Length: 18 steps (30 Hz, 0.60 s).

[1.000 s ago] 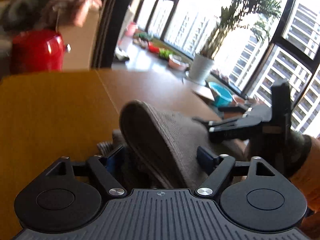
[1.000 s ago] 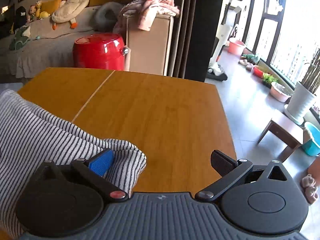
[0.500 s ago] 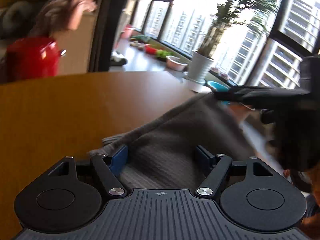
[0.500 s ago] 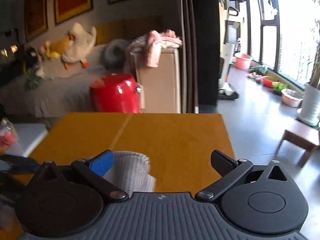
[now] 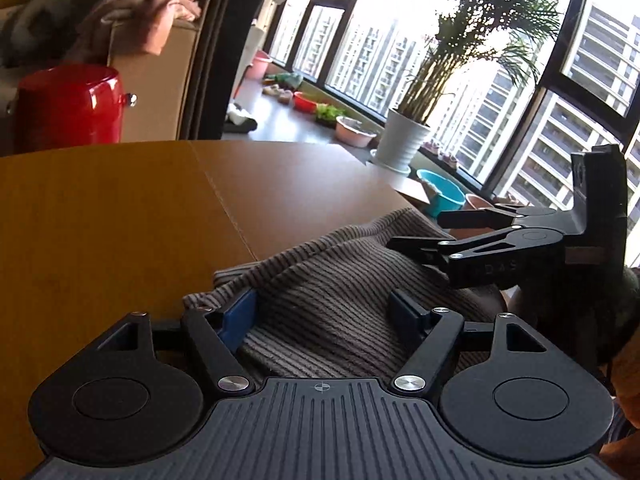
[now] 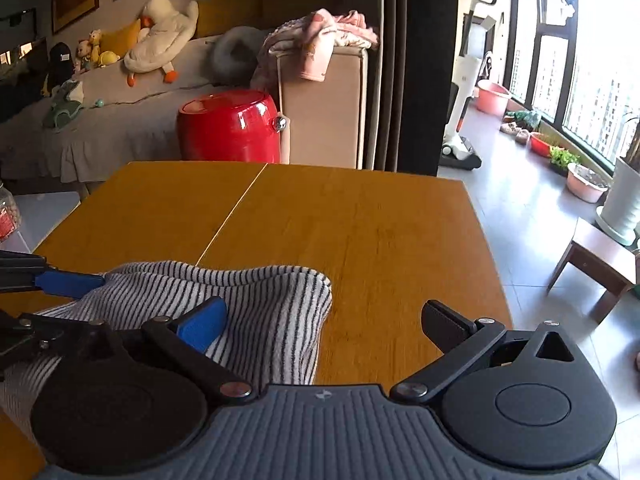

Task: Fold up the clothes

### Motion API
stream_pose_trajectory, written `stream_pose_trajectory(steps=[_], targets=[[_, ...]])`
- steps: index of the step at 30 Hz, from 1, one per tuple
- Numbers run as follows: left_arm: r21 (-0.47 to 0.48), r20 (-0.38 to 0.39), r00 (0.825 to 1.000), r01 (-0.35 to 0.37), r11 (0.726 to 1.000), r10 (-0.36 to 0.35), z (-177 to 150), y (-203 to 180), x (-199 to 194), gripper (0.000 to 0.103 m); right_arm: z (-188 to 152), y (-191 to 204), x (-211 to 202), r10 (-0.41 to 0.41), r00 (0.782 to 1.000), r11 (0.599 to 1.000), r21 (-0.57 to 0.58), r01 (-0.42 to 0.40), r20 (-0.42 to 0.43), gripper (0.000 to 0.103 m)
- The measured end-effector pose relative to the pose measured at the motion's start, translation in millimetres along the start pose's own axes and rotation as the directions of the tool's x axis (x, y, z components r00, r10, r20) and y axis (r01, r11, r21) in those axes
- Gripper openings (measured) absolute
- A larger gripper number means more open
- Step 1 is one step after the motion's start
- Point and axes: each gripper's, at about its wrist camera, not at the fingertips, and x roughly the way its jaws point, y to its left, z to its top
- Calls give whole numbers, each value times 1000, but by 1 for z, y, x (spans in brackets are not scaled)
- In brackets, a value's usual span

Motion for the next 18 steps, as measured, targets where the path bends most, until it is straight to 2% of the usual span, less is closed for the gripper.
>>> stream_pose_trajectory(steps=[5,7,10,11,13,14,16,18], targets=[[-4,4,1000,5,1000,-5,2,8,5,79,-5,-2,-29,35,999,998,43,-36,22,103],[-9,7,1000,7,1000,-7,2,8,5,80,-12,-10,-45,122,992,985,122,-124,22,103],[-14,11,1000,6,1000,-6,2,8,5,81,-24,-23,-71,268,963,929,254,-268,35,102],[-16,12,1000,5,1000,-5,2,7,5,81,-30,-25,-74,292,956,916,283,-284,17,101],[-19,14,1000,4,1000,-4,2,6,5,83,-42,-28,-76,320,946,899,328,-289,-42,75],[-20,14,1000,2,1000,-2,3,6,5,83,-48,-29,-76,335,940,886,360,-292,-63,70],[-23,14,1000,-3,1000,3,3,5,5,84,-57,-33,-74,378,922,844,442,-304,-88,69],[-27,15,1000,-7,1000,7,3,5,5,84,-67,-34,-67,446,888,785,526,-328,-111,73]])
